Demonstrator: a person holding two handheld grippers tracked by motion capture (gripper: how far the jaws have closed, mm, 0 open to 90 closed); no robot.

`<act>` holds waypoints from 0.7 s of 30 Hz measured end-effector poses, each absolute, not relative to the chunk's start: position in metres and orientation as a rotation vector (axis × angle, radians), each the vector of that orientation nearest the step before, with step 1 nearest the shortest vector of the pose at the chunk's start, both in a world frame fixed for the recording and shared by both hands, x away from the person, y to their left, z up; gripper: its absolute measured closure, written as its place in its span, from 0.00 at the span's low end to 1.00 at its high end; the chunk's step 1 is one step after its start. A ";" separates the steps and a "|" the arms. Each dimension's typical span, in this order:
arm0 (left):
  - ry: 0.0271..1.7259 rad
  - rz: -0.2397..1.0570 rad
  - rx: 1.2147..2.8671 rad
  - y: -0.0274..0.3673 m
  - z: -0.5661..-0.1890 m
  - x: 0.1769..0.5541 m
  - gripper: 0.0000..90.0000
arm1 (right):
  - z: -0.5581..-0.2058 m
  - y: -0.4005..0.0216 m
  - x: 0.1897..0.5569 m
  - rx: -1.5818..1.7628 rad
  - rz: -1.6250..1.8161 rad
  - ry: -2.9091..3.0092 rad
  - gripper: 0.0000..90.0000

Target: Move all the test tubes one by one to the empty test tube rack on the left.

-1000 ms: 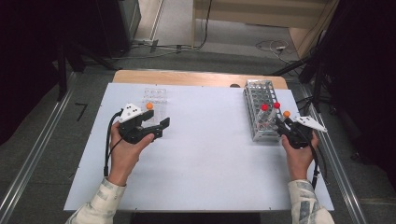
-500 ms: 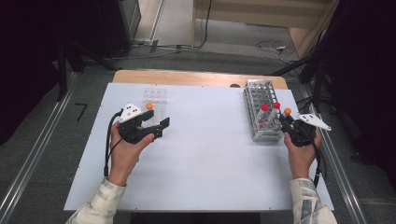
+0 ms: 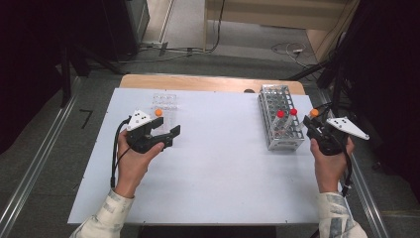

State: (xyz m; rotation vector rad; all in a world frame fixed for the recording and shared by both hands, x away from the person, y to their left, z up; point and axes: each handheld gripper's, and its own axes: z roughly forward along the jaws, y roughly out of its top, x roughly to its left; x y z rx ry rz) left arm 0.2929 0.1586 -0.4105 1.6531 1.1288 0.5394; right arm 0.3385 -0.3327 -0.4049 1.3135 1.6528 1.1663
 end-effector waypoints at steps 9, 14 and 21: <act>1.124 0.536 1.655 0.157 -0.411 0.293 0.35 | -0.401 -0.324 0.318 1.273 1.215 1.696 0.80; 1.125 0.534 1.657 0.156 -0.411 0.292 0.35 | -0.402 -0.315 0.314 1.253 1.226 1.733 0.80; 1.121 0.533 1.657 0.156 -0.411 0.292 0.34 | -0.403 -0.297 0.311 1.210 1.238 1.786 0.80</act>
